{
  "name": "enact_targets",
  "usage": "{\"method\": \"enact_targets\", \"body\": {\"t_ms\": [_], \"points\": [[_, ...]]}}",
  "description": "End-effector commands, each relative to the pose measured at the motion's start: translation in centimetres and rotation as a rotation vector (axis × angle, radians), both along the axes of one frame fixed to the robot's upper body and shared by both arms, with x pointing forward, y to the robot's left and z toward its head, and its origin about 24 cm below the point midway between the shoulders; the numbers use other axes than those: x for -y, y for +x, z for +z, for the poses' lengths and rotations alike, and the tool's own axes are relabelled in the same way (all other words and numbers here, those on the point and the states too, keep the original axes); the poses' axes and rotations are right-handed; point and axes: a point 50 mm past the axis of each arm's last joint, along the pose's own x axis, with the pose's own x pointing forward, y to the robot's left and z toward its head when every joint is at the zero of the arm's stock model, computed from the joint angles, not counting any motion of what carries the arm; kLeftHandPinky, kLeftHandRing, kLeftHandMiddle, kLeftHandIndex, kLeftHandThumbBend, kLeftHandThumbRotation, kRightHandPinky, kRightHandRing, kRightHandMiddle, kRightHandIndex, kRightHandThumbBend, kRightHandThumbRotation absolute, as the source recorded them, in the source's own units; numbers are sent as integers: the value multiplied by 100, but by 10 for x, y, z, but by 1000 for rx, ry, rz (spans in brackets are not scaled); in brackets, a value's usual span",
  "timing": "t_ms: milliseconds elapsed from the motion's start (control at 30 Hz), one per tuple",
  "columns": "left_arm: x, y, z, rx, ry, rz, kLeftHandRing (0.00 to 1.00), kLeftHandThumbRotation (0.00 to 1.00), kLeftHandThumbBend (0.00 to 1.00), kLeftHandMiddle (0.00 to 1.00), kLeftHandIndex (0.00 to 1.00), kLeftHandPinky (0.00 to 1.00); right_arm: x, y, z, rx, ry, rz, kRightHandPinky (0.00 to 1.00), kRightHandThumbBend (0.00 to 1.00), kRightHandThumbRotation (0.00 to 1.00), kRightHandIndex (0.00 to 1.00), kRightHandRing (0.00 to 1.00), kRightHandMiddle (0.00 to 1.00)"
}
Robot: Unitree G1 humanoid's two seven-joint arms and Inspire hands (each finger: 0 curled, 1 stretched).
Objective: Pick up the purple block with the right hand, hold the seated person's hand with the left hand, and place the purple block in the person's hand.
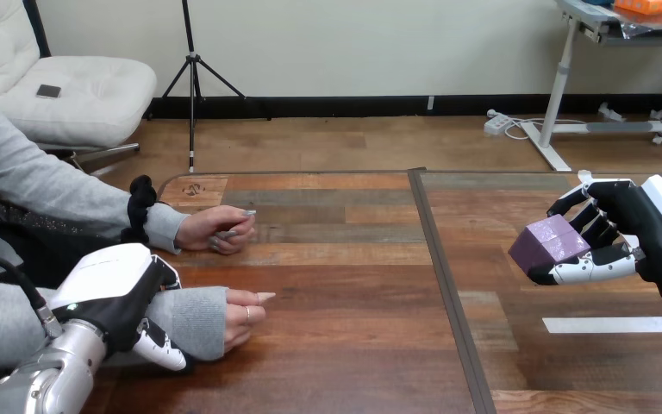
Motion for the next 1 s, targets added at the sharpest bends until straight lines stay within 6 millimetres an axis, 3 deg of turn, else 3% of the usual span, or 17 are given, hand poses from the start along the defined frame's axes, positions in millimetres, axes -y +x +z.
{"method": "enact_targets", "body": {"t_ms": [0,967], "points": [[0,10,21,106,-1,9,29,0,82,39,39,21,-2,15,35,142,-16,25,34,84,0,43,37,41],[5,6,33,189,-1,16,24,0,81,34,38,17,-4,16,35,141,-26,31,34,83,0,44,37,41]]}}
